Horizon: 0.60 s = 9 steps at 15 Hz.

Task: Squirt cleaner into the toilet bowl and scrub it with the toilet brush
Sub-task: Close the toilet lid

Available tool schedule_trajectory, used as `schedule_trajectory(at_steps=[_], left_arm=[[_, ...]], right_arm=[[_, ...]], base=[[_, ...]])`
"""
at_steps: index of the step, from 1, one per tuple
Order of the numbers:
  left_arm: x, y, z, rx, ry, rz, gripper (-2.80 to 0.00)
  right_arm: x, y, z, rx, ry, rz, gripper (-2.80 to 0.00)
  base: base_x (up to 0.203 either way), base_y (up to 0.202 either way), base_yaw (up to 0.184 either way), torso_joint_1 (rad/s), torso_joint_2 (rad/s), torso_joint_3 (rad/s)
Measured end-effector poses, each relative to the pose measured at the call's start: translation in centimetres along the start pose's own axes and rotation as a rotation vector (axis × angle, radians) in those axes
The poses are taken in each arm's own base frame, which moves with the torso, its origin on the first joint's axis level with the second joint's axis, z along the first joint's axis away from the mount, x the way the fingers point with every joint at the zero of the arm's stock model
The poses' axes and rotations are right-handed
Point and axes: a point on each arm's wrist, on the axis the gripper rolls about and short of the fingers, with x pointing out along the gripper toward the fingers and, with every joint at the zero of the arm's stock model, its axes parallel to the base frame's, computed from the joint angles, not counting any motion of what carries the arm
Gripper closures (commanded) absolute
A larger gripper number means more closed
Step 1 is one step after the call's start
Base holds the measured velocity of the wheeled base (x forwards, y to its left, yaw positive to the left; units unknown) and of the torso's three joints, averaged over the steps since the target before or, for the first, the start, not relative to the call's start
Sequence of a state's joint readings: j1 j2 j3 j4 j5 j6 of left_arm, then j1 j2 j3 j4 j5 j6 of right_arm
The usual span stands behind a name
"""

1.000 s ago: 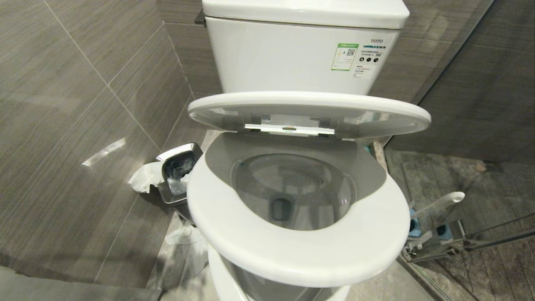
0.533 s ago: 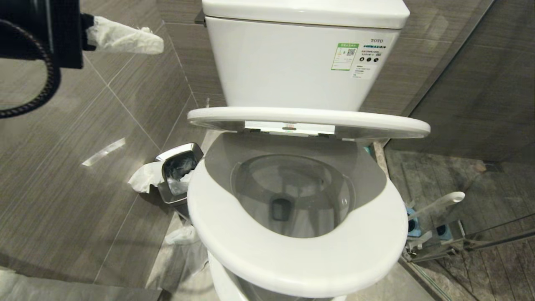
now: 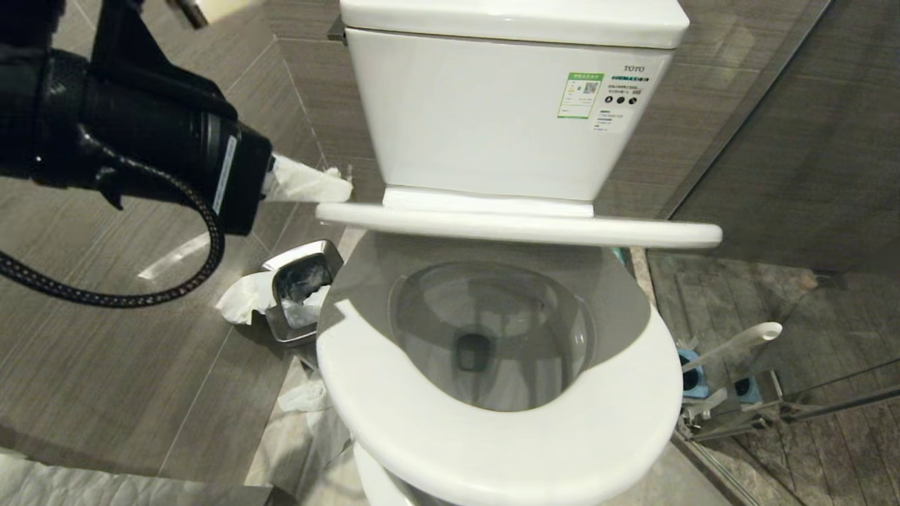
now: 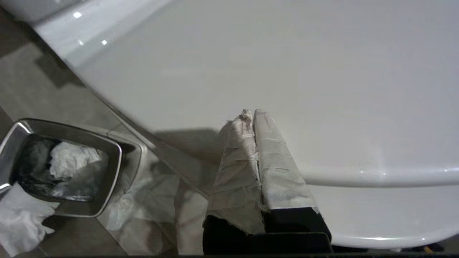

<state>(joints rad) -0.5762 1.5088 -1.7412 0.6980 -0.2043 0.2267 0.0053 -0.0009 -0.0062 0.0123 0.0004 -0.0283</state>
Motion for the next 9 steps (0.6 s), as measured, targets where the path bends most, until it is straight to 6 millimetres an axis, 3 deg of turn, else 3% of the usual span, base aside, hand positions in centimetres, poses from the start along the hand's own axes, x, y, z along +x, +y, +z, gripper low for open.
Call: schedule_trajectory(at_steps=[4,9], left_arm=[[3.2,-0.1,-1.9,-0.004,0.134,-0.044,0.0],[9.1,-0.6,-3.5,-0.008,0.271,-0.108,0.0]], right_arm=[[0.0,0.0,0.0,0.0,0.0,0.001,0.0],[0.0,0.0,0.0,0.0,0.0,0.0,0.0]], base=[[0.0,0.0,0.0,0.0,0.0,0.0],[0.0,0.0,0.0,0.0,0.0,0.0]])
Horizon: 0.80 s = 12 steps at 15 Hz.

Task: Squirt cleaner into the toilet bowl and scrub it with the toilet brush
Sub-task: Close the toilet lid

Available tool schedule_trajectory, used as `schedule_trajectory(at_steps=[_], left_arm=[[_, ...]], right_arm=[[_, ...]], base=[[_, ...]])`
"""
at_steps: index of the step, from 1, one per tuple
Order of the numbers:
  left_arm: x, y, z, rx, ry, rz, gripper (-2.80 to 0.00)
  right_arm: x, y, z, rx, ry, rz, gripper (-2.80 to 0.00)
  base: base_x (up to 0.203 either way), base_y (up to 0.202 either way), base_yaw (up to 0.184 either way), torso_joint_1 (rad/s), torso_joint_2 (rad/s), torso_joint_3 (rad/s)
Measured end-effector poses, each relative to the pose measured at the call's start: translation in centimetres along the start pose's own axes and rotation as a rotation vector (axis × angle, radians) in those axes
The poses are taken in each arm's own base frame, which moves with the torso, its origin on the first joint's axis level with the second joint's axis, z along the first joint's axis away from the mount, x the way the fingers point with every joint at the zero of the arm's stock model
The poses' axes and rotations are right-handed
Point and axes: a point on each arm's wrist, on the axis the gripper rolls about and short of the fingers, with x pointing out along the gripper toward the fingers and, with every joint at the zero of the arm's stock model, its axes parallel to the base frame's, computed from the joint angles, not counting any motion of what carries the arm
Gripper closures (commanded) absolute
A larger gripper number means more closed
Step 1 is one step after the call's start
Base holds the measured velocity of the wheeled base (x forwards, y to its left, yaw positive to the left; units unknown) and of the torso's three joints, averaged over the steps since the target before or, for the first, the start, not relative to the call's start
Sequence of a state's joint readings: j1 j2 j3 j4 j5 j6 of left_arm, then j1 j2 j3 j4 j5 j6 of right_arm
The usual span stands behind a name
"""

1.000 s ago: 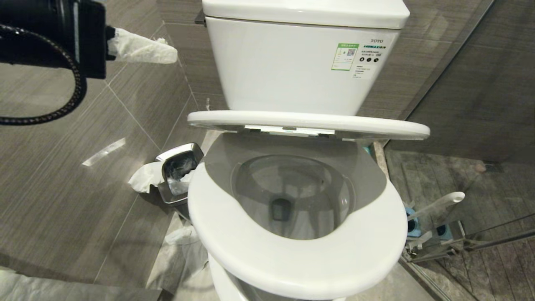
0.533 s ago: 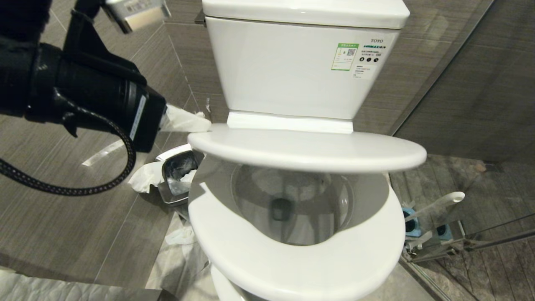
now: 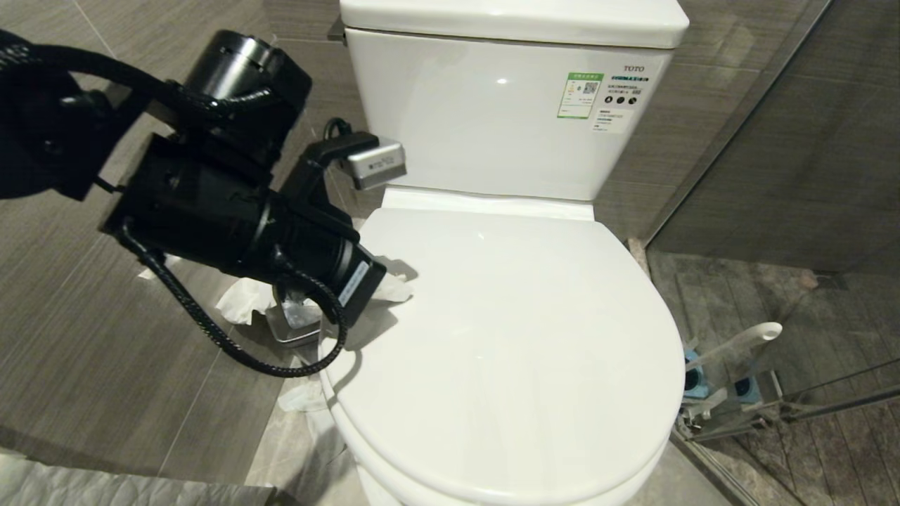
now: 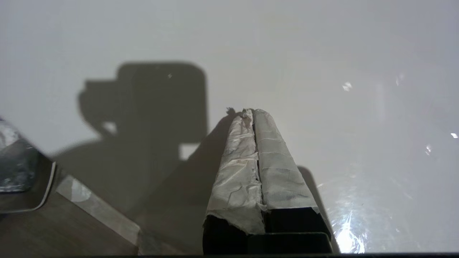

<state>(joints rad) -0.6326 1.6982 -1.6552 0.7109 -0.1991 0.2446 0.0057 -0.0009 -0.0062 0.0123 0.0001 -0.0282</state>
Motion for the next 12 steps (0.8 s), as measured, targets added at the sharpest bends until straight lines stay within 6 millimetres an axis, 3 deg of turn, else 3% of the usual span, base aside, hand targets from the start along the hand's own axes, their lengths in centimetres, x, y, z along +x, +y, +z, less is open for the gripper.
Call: schedule_trajectory(at_steps=[6,12], left_arm=[[6.0,-0.6,-1.2,-0.003,0.176,-0.014,0.0],[12.0,0.1,-3.1,-0.055,0.353,0.041,0.0]], right_arm=[[0.0,0.0,0.0,-0.001,0.0,0.001,0.0],[0.0,0.0,0.0,0.0,0.0,0.0,0.0]], base=[[0.0,0.0,0.0,0.0,0.0,0.0],[0.0,0.0,0.0,0.0,0.0,0.0]])
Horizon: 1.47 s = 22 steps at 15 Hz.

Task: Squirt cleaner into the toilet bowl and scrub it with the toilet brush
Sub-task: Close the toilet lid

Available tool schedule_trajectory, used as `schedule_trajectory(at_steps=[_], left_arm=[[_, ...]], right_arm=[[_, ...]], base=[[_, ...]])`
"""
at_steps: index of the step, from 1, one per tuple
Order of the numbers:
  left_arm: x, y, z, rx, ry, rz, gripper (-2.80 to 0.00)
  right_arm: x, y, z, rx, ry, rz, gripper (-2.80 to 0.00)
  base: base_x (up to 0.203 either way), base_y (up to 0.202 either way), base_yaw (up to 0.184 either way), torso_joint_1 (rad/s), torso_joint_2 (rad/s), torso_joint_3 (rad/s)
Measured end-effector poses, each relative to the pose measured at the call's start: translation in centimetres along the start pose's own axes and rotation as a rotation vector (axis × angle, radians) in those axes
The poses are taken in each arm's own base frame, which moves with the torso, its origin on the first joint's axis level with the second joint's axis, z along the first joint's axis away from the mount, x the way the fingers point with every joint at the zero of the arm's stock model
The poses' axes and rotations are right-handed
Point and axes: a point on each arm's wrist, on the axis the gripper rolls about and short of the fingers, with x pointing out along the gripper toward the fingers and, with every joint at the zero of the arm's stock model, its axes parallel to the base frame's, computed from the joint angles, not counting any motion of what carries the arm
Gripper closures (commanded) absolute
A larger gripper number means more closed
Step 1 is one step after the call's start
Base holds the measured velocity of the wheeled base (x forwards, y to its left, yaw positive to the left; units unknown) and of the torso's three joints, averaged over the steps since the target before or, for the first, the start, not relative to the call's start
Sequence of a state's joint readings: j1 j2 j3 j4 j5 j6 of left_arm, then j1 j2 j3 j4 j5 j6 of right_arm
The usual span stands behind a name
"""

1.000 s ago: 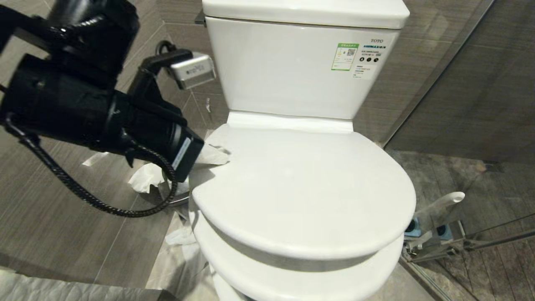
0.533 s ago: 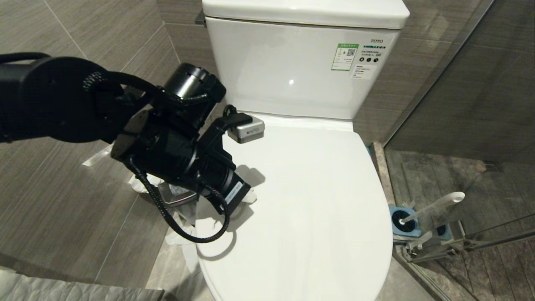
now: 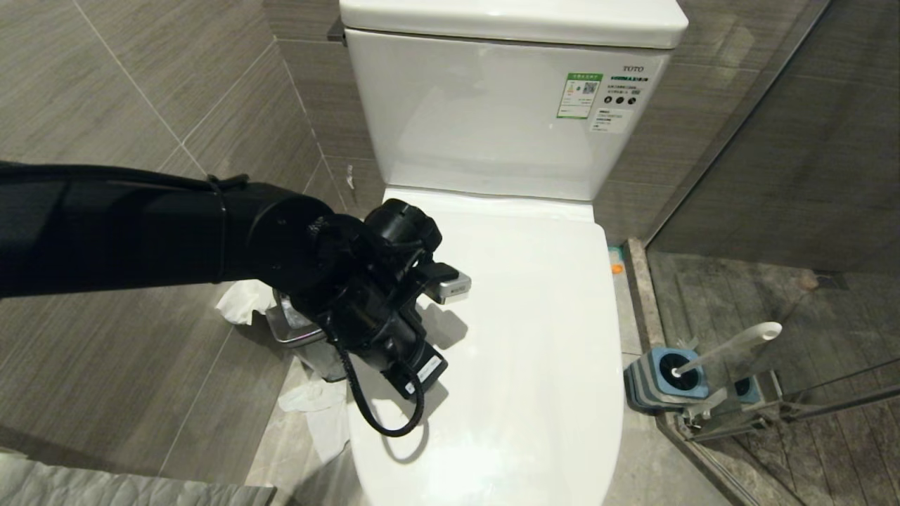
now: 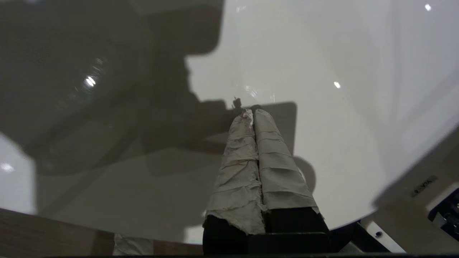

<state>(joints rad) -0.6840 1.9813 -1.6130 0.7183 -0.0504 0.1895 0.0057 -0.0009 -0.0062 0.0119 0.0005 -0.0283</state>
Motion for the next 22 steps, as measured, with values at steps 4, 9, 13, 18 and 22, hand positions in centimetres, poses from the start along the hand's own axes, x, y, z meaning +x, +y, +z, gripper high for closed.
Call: schedule_trajectory(at_steps=[4,9,13,18,22], left_arm=[[2.7,-0.3,-0.3,-0.011,0.072,-0.015,0.0],[2.5,-0.8,-0.2,-0.01,0.069,-0.02,0.0],[-2.0,-0.9,0.1,-0.002,-0.019,-0.01,0.0],[-9.4,0.4,-0.9,-0.099,-0.178,0.027,0.0],[-14.6,1.8,-2.3,-0.201,-0.308,0.053,0.0]], right_arm=[[0.0,0.0,0.0,0.0,0.0,0.0,0.0],[0.0,0.0,0.0,0.0,0.0,0.0,0.0],[0.0,0.0,0.0,0.0,0.0,0.0,0.0],[0.0,0.0,0.0,0.0,0.0,0.0,0.0],[0.0,0.0,0.0,0.0,0.0,0.0,0.0]], base=[[0.0,0.0,0.0,0.0,0.0,0.0],[0.0,0.0,0.0,0.0,0.0,0.0],[0.0,0.0,0.0,0.0,0.0,0.0],[0.0,0.0,0.0,0.0,0.0,0.0],[0.0,0.0,0.0,0.0,0.0,0.0]])
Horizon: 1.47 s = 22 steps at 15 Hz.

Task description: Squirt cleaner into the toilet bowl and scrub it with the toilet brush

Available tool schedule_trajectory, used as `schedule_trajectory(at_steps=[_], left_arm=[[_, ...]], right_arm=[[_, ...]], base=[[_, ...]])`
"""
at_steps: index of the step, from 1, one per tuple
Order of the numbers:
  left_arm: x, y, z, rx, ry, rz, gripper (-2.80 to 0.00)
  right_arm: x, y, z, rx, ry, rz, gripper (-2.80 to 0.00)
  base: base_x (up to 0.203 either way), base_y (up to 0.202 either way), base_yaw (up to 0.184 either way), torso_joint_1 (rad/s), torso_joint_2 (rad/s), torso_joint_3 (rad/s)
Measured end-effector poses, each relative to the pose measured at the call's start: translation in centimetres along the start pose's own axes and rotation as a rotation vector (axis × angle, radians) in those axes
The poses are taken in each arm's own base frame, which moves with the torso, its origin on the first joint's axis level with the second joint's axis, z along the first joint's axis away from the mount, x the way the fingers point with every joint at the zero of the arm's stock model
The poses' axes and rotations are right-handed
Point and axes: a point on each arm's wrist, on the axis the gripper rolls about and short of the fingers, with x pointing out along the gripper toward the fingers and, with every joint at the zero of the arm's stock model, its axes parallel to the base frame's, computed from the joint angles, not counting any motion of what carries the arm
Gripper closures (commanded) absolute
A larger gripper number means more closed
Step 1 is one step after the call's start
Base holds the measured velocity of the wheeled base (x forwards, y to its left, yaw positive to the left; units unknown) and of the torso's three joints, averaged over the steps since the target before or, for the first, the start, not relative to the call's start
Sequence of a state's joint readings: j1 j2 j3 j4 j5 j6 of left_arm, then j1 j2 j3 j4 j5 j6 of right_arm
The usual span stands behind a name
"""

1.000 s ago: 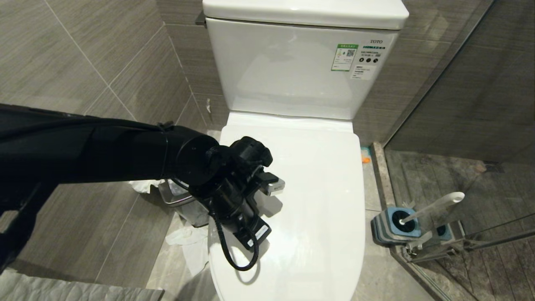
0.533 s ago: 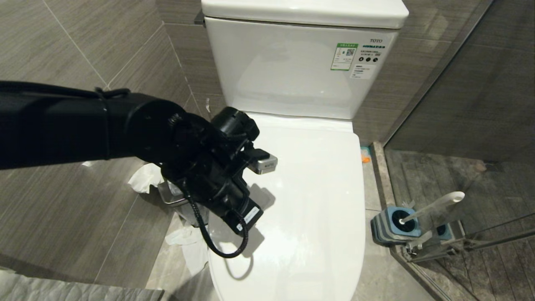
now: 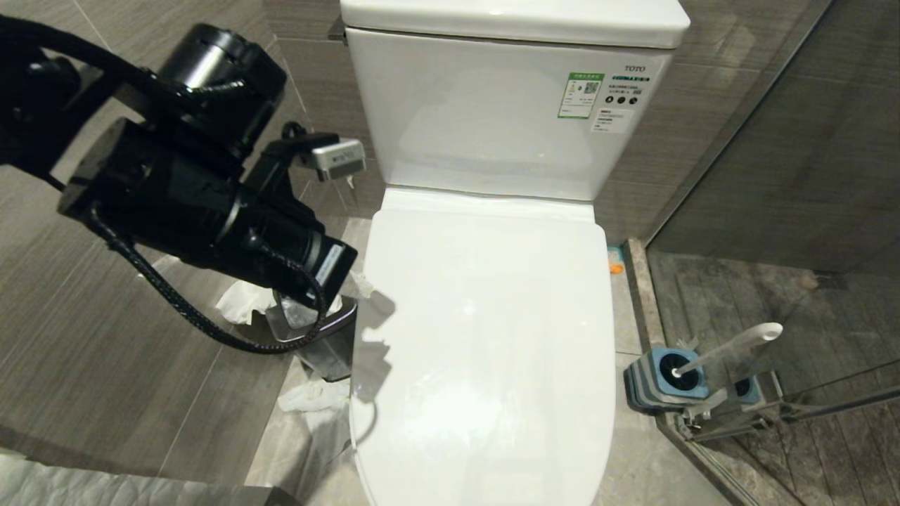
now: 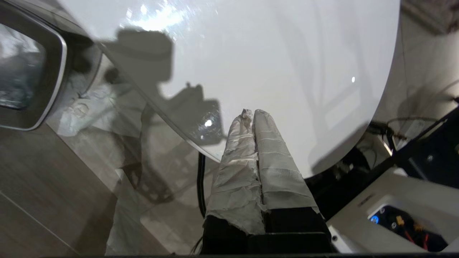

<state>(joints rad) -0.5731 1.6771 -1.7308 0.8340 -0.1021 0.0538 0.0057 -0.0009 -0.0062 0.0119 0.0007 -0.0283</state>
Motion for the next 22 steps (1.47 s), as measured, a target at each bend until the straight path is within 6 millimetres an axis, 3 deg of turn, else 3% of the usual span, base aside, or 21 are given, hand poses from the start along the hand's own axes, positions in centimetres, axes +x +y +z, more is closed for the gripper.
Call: schedule_trajectory(at_steps=[6,9,13,16,18,22], left_arm=[[-10.1,0.3,2.9,-0.018,-0.475,0.212,0.0],[-16.8,0.1,1.3,-0.037,-0.691,0.313,0.0],[-26.0,-0.7,-5.0,-0.063,-0.889,0.52,0.0],[-30.2,-4.7,-10.8,-0.035,-1.007,0.619,0.0],[-30.5,-7.1,-15.1,-0.042,-1.025,0.667,0.0],[-28.0,-10.0,-23.3,-0.069,-1.016,0.728,0.0]], right_arm=[[0.0,0.0,0.0,0.0,0.0,0.0,0.0],[0.0,0.0,0.0,0.0,0.0,-0.001,0.0],[0.0,0.0,0.0,0.0,0.0,-0.001,0.0],[0.0,0.0,0.0,0.0,0.0,0.0,0.0],[0.0,0.0,0.0,0.0,0.0,-0.001,0.0],[0.0,0.0,0.0,0.0,0.0,0.0,0.0]], base=[[0.0,0.0,0.0,0.0,0.0,0.0],[0.0,0.0,0.0,0.0,0.0,0.0],[0.0,0.0,0.0,0.0,0.0,0.0],[0.0,0.0,0.0,0.0,0.0,0.0],[0.0,0.0,0.0,0.0,0.0,0.0],[0.0,0.0,0.0,0.0,0.0,0.0]])
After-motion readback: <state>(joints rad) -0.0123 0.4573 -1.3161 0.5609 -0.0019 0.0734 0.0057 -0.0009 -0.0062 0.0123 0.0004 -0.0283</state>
